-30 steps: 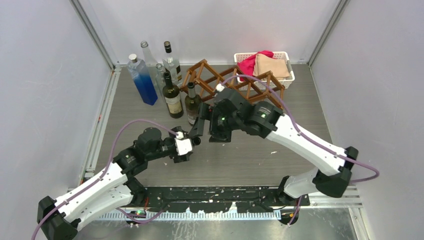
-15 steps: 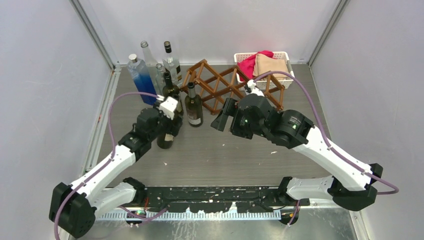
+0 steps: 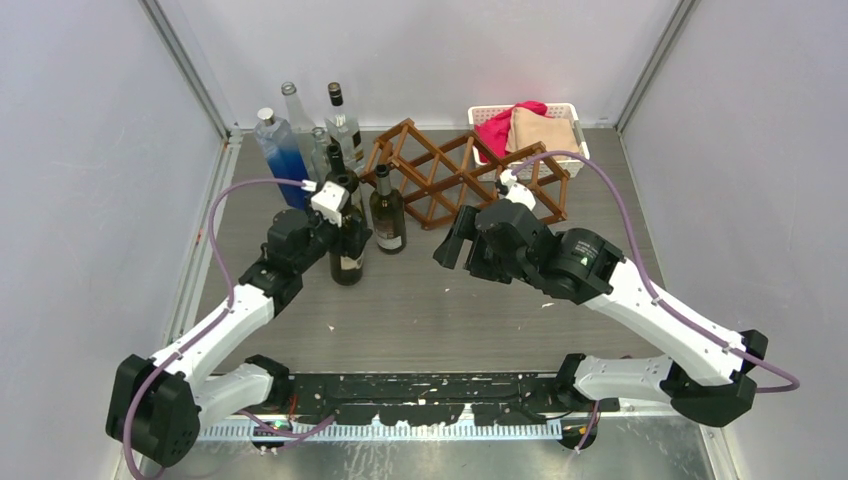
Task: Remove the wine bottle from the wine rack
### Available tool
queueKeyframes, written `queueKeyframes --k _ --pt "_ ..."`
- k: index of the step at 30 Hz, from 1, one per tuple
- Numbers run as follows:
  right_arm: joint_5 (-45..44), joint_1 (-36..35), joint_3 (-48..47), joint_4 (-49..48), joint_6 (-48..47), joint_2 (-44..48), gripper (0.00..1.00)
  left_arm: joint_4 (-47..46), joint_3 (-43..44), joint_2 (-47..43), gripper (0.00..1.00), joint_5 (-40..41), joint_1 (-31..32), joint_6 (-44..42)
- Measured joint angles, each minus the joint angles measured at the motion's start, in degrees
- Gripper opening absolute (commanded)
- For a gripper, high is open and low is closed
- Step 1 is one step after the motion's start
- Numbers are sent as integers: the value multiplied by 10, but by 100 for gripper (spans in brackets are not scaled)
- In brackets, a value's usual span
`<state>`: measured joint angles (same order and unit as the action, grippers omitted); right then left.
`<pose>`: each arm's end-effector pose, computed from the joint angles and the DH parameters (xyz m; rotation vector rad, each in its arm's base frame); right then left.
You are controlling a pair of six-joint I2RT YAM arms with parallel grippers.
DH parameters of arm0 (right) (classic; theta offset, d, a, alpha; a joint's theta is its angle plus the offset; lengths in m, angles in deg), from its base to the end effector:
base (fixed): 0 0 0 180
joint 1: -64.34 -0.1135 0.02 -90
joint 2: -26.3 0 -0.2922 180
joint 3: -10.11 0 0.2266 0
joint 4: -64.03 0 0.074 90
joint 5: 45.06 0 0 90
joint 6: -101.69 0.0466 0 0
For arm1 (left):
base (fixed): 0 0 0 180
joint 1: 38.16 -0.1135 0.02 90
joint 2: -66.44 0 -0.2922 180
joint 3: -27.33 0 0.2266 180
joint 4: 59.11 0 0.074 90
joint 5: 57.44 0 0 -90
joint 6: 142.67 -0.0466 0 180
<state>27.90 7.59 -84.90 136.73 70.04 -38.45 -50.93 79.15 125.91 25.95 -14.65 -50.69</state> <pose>0.1093 0.1419 0.4120 0.1894 2.3665 0.6904 0.1921 -0.0894 0.3022 0.4281 1.8159 -0.4158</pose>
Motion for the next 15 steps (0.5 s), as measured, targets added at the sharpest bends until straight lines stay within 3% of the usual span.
queueKeyframes --k 9,12,13,15 --pt "-18 0 12 -3 0 7 83 -94 -86 0 2 -35 0 -40" --pt "-20 0 13 -3 0 6 83 -122 -101 -4 6 -40 0 -46" --pt "-20 0 13 -3 0 6 83 -129 -106 -6 15 -40 0 -48" --pt "-20 0 13 -3 0 6 84 -139 -118 -16 43 -41 0 -51"
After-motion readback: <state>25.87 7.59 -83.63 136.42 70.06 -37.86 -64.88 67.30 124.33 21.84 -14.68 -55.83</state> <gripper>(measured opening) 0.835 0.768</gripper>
